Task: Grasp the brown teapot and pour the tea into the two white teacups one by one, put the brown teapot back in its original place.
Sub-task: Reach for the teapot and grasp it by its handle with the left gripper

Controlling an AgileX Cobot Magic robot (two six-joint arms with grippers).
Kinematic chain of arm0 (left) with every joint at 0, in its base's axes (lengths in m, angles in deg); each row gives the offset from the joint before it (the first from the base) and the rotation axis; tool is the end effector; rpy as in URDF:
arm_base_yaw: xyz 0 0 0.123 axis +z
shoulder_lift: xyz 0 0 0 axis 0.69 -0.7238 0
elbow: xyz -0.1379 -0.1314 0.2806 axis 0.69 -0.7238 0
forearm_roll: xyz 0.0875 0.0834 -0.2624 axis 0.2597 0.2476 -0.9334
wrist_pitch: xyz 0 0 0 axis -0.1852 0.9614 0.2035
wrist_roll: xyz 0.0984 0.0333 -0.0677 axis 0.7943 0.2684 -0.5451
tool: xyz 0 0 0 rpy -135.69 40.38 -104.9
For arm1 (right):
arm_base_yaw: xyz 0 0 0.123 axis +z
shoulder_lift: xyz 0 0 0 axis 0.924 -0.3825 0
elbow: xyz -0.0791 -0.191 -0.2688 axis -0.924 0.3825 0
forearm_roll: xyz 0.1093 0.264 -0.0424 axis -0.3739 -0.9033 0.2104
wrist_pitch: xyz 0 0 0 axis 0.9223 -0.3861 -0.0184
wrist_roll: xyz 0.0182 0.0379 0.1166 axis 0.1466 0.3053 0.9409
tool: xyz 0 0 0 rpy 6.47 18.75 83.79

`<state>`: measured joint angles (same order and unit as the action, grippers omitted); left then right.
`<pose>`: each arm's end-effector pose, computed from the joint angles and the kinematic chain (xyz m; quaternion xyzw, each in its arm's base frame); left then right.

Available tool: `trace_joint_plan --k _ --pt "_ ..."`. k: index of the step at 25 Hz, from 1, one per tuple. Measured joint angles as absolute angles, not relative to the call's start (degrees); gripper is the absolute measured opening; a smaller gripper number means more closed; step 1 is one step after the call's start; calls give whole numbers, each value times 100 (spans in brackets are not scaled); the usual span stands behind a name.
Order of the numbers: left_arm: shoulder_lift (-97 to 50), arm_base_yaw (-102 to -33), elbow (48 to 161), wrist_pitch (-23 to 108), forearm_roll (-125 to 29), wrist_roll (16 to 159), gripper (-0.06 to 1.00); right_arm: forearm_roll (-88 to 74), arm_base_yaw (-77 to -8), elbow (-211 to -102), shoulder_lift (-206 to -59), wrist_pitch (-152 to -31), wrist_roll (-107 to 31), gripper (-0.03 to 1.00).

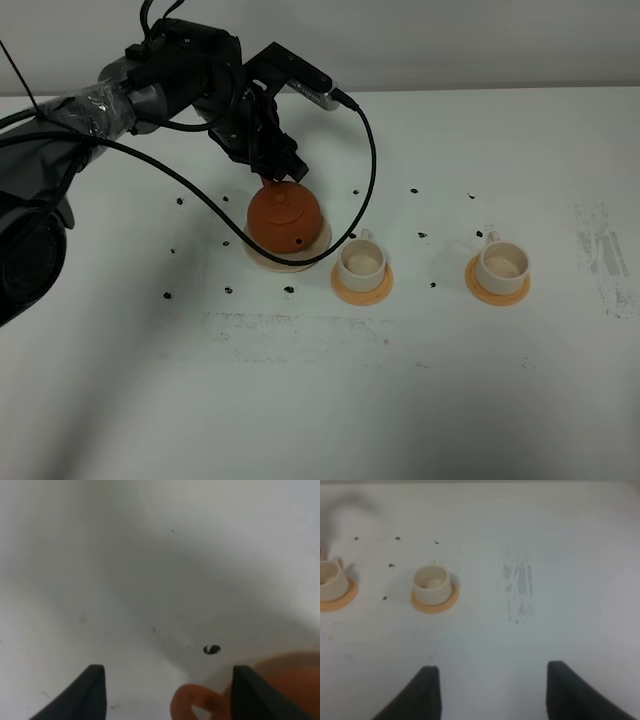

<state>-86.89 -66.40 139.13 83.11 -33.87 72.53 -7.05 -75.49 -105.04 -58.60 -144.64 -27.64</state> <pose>0.5637 -0.2354 0.1545 0.3488 0.9037 -0.0029 0.2484 0.0015 0.0155 0.2800 -0.0369 0.8541 -0.0212 0.5184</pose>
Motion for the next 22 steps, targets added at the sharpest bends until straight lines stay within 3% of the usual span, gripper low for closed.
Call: trace_joint_plan --k 22 --pt "-8689 -6704 13925 8210 -3280 7690 56 -705 -7549 -10504 -5860 -14464 -2764 49"
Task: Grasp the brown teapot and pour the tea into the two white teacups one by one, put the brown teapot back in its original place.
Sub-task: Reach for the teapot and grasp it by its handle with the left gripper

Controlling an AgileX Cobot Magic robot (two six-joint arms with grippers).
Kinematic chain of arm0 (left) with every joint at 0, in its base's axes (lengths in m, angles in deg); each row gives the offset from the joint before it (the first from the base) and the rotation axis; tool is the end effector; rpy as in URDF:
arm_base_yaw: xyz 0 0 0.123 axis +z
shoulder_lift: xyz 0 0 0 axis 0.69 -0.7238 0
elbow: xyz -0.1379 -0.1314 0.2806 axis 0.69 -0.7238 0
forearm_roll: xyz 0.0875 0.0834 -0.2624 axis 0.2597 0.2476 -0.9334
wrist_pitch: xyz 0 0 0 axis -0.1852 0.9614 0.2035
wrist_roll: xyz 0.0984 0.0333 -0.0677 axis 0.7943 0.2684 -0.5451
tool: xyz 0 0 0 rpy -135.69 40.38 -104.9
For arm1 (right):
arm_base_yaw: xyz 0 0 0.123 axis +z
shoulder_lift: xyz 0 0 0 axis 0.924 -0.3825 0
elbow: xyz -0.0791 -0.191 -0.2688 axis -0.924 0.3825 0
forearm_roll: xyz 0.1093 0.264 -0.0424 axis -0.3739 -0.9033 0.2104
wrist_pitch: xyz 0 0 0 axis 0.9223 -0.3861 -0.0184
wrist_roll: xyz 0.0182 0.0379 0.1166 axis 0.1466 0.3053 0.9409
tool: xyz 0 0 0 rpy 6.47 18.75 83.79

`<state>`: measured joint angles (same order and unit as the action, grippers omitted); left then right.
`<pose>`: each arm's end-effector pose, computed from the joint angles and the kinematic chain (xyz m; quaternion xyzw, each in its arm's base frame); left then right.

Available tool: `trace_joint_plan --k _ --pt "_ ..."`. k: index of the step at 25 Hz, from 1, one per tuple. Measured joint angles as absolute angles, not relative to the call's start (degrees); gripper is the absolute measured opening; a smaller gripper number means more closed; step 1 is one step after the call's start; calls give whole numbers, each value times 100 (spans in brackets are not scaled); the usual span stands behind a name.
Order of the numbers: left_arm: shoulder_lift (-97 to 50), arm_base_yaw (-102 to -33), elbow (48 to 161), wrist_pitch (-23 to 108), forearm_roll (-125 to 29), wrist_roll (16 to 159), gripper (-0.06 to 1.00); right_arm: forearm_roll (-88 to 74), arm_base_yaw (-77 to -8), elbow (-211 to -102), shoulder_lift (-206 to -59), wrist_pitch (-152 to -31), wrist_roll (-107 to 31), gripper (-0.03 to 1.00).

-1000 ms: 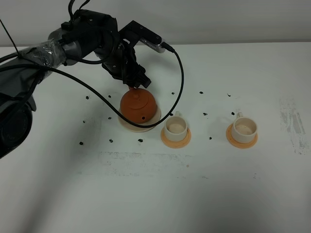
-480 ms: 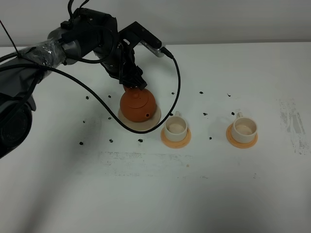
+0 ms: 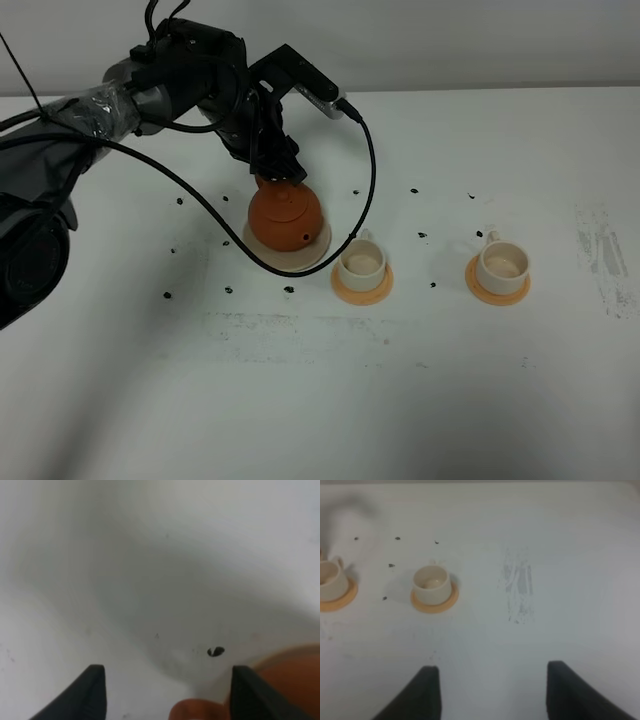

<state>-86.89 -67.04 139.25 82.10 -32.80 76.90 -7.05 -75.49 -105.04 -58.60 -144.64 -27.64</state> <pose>0.5637 -0.2412 0.1564 0.3915 0.8832 0.0131 0.2578 0.0015 0.0155 0.2800 -0.0369 0.8541 -0.0212 0.5184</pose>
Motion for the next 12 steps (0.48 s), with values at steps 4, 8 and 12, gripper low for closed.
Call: trace_joint_plan --k 4,8,12 --pt "-8689 -6740 13925 8104 -3280 7690 56 -705 -7549 -10504 -5860 -14464 -2764 49" --pt "-8689 -6752 13925 7850 -3280 7693 56 -705 -7549 -10504 -5860 -14464 -2764 49" --pt "-8689 -6728 13925 7611 -3288 7693 56 -705 -7549 -10504 -5860 -14464 -2764 49"
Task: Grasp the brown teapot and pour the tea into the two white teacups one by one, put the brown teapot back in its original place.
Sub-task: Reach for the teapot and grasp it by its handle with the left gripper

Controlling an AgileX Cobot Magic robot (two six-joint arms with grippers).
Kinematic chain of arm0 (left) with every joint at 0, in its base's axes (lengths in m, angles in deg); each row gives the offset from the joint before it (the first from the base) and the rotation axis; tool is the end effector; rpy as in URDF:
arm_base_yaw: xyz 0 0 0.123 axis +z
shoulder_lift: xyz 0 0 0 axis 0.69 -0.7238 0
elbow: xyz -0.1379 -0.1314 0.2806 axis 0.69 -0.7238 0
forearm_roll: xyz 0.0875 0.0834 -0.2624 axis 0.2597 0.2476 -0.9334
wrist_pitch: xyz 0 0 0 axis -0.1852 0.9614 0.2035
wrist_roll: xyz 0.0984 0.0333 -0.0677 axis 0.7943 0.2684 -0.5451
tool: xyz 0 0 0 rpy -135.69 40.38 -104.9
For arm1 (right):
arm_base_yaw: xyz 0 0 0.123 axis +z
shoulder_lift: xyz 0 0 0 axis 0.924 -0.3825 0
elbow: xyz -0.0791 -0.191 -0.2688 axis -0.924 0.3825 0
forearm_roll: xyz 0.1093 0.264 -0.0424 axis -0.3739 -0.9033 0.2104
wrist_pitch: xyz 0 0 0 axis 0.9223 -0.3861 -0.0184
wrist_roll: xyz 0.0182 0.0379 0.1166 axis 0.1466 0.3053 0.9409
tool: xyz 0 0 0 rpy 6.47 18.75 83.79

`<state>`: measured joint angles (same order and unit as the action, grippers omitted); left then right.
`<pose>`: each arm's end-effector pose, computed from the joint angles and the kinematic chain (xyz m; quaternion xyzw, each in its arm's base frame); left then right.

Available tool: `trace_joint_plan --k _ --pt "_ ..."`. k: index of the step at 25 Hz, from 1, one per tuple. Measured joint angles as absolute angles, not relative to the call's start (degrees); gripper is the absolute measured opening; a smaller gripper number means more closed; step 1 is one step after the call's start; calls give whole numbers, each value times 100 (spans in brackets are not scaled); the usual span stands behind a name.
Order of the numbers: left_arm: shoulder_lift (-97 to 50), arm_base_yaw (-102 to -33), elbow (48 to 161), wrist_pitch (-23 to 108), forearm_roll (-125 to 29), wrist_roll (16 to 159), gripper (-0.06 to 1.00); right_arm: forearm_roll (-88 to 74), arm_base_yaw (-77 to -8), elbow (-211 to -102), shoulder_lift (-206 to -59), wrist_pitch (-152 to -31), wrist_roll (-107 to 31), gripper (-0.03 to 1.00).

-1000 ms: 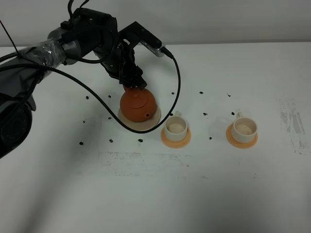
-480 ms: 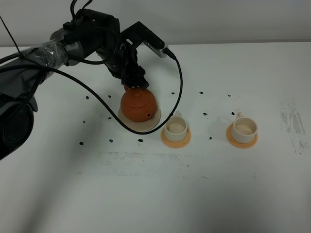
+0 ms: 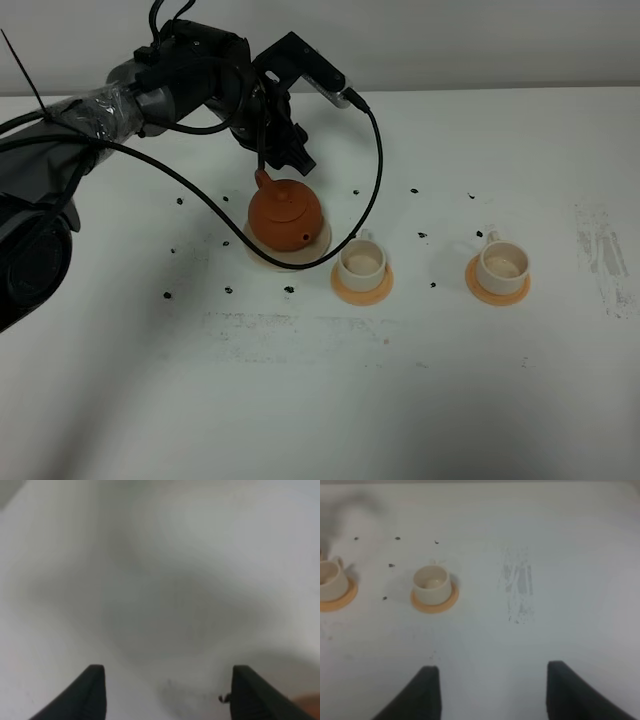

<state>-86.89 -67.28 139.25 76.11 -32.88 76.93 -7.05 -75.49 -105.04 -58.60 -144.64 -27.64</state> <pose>0.5725 -0.2483 0.1634 0.3879 0.8686 0.0116 0.3080 0.0015 0.0155 0.2800 -0.0369 0.8541 -0.0212 0.5184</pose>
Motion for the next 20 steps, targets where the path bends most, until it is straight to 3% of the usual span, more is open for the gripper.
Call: trace_joint_plan --k 12,20 --pt "-8689 -6193 13925 7510 -3848 7679 56 -705 -7549 -10504 -5860 -14464 -2764 49" --pt "-8689 -6181 13925 7419 -4472 7679 56 -705 -7549 -10504 -5860 -14464 -2763 49"
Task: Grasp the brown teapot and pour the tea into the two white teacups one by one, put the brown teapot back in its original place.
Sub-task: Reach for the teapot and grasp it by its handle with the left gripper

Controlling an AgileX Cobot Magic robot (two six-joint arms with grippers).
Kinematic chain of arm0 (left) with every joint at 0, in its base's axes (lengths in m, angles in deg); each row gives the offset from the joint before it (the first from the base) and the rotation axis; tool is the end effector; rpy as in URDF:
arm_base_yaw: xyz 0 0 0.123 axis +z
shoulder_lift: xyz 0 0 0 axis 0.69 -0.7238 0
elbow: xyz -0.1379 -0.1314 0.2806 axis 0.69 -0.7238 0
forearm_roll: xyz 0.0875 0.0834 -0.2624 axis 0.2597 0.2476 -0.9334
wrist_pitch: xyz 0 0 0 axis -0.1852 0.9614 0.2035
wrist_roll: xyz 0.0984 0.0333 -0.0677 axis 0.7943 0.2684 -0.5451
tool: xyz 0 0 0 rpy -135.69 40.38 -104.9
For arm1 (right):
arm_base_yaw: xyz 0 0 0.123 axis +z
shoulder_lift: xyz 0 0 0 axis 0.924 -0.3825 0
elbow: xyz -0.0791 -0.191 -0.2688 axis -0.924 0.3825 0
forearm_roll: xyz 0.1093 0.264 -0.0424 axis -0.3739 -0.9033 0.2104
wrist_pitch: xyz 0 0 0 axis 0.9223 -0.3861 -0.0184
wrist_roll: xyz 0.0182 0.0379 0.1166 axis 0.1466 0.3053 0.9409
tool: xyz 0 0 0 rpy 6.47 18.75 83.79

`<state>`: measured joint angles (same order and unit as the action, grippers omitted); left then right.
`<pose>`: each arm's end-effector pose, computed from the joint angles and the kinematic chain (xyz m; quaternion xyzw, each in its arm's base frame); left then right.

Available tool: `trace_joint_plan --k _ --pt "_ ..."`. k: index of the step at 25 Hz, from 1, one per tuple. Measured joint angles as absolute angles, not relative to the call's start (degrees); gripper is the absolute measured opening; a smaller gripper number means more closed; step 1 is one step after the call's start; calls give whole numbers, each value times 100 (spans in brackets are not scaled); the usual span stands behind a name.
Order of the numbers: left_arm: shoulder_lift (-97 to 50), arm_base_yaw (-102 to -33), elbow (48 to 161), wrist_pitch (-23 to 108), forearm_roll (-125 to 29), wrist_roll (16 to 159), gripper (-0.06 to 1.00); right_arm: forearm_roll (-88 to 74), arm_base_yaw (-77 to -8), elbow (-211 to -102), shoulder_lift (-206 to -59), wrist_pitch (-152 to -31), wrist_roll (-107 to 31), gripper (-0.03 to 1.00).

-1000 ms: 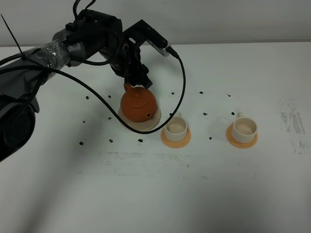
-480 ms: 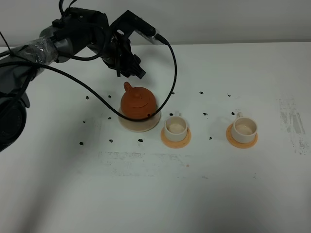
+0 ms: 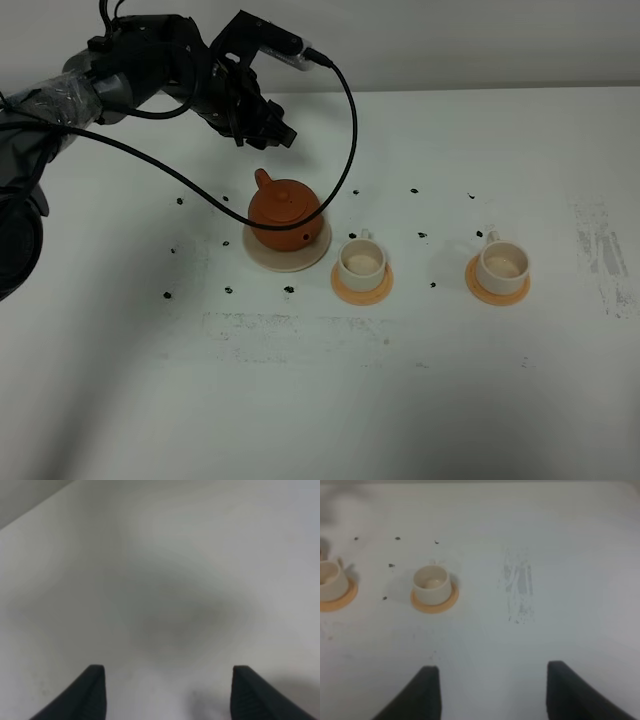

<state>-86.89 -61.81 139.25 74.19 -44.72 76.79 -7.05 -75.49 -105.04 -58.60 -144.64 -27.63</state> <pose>0.5924 -0.2079 0.1669 0.2859 0.8994 -0.0575 0.3256 0.0015 0.0155 0.2800 -0.0369 0.8541 -0.0212 0.5184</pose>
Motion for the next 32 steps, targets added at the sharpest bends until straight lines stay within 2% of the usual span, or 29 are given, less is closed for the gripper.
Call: trace_joint_plan --k 32 --pt "-8791 -6187 13925 8281 -4223 7520 56 -705 -7549 -10504 -5860 -14464 -2763 49"
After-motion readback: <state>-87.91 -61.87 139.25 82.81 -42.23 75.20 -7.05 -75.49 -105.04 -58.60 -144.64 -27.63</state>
